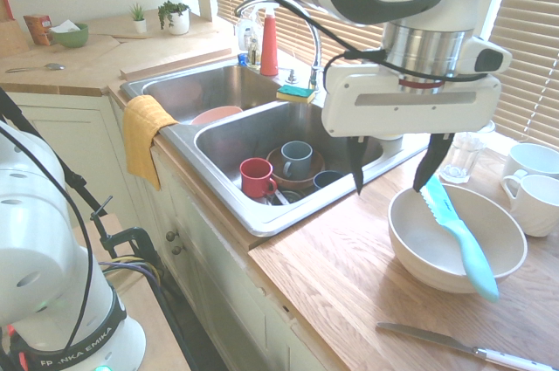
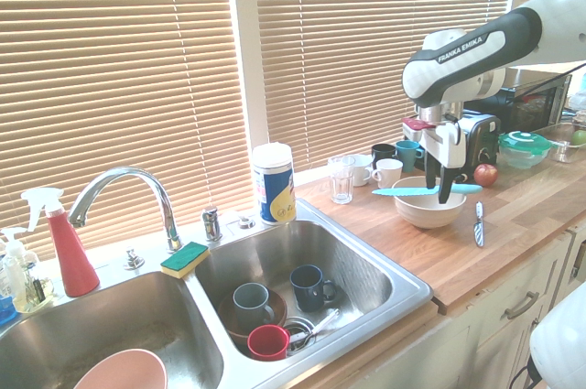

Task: Put the knife into the sink

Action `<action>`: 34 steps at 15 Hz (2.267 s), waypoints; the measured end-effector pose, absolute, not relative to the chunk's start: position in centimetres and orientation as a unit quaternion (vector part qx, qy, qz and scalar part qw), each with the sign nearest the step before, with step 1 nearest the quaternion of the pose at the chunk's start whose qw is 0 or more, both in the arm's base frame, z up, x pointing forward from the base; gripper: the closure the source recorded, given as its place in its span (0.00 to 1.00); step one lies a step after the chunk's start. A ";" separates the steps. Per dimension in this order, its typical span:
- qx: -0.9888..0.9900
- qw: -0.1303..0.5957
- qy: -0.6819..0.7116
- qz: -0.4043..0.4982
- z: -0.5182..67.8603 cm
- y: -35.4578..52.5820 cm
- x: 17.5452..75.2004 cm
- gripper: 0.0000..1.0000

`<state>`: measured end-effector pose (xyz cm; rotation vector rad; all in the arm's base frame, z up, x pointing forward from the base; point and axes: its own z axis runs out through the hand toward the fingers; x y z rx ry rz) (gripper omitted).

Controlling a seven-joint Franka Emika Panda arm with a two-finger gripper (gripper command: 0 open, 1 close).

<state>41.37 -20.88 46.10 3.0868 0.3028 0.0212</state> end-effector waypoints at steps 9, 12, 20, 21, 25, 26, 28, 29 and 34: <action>0.997 0.034 0.057 0.043 40.6 -28.4 48.5 1.00; 0.998 0.026 0.049 0.034 41.0 -29.1 48.7 1.00; 0.999 0.016 0.039 0.022 40.2 -29.6 48.2 1.00; 0.999 0.015 0.038 0.021 40.1 -29.5 48.2 1.00; 0.999 0.011 0.028 0.016 39.5 -29.3 47.9 1.00; 1.000 0.010 0.026 0.014 39.3 -29.4 47.7 1.00; 1.000 0.009 0.022 0.011 39.0 -29.6 47.4 1.00; 1.000 0.009 0.021 0.012 39.0 -29.7 47.3 1.00; 1.000 0.010 0.018 0.014 39.0 -29.7 47.4 1.00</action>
